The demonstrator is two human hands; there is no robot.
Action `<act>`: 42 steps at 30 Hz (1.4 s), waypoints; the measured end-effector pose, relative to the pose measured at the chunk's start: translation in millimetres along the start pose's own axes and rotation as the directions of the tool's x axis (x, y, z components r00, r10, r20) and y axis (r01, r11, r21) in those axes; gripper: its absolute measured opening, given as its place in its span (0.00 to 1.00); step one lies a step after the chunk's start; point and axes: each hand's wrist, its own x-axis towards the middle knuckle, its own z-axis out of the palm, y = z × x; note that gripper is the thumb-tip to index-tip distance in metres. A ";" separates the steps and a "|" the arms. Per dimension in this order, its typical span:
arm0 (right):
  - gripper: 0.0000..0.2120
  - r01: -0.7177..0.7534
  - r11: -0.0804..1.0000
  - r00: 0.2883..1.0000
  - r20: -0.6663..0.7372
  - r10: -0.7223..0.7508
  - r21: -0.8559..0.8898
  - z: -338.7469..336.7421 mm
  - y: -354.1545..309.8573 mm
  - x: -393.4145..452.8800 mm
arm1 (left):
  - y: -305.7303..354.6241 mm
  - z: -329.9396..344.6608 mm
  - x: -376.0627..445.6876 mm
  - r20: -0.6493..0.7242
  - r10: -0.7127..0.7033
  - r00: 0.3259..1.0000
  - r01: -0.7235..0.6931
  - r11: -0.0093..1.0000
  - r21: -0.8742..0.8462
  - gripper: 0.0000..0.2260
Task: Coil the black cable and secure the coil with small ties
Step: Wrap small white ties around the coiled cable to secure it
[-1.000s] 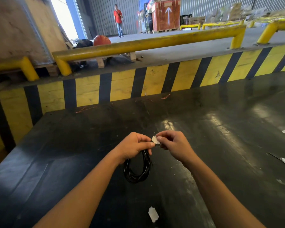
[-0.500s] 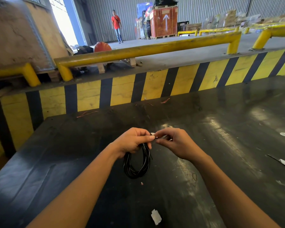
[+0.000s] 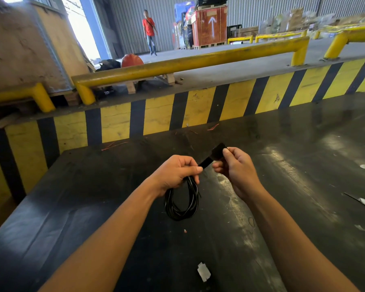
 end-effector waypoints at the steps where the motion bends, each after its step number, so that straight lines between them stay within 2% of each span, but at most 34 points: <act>1: 0.07 0.009 0.998 1.000 0.010 -0.009 0.057 1.2 -2.9 -0.9 | 0.7 1.1 -0.1 -0.025 0.013 1.000 -0.013 1.000 -0.014 0.06; 3: 0.06 0.030 0.993 0.999 0.018 -0.032 0.110 0.4 -8.4 -2.0 | 4.2 3.5 -2.3 -0.083 0.045 0.995 -0.051 0.997 -0.064 0.04; 5: 0.06 0.068 0.995 0.998 -0.004 -0.068 0.071 -2.4 -12.8 -0.3 | 7.2 4.6 -4.5 -0.163 0.095 0.982 -0.112 0.989 -0.096 0.03; 8: 0.07 0.131 0.982 0.990 -0.031 -0.136 -0.139 -3.7 -14.0 3.4 | 9.3 2.3 -3.9 -0.297 0.182 0.937 -0.210 0.976 -0.064 0.03; 11: 0.07 0.163 0.928 0.986 0.020 -0.166 -0.334 3.8 -12.8 1.2 | 12.5 1.0 -0.1 -0.375 0.243 0.895 -0.283 0.958 -0.055 0.05; 15: 0.04 0.179 0.907 0.983 0.111 -0.148 -0.382 18.7 -14.3 -4.4 | 16.1 3.7 3.3 -0.435 0.256 0.864 -0.316 0.946 -0.073 0.10; 21: 0.06 0.200 0.872 0.967 0.232 -0.103 -0.446 25.4 -25.5 -8.7 | 9.6 3.3 5.9 -0.378 0.221 0.899 -0.275 0.957 -0.093 0.14; 30: 0.05 0.160 0.889 0.978 0.194 -0.082 -0.430 23.2 -30.3 -5.6 | 8.0 9.3 5.3 -0.318 0.185 0.930 -0.245 0.956 -0.161 0.07; 34: 0.12 0.149 0.873 0.983 0.163 -0.081 -0.465 18.1 -32.5 -11.2 | 9.9 10.3 7.3 -0.377 0.121 0.918 -0.203 0.961 -0.186 0.08; 36: 0.17 0.248 0.787 0.967 0.186 -0.172 -0.565 14.5 -36.1 -20.9 | 9.3 8.2 10.6 -0.422 0.055 0.905 -0.166 0.959 -0.229 0.07; 39: 0.23 0.471 0.516 0.882 0.369 -0.293 -0.716 15.8 -33.6 -37.0 | 7.1 5.1 15.5 -0.458 -0.024 0.888 -0.114 0.956 -0.270 0.05; 41: 0.22 0.548 0.334 0.833 0.460 -0.308 -0.767 20.6 -22.4 -40.5 | 6.5 5.8 17.4 -0.448 -0.058 0.892 -0.083 0.954 -0.289 0.06; 42: 0.21 0.551 0.279 0.825 0.464 -0.321 -0.786 22.5 -16.2 -40.4 | 6.3 6.9 18.0 -0.437 -0.079 0.896 -0.068 0.948 -0.312 0.06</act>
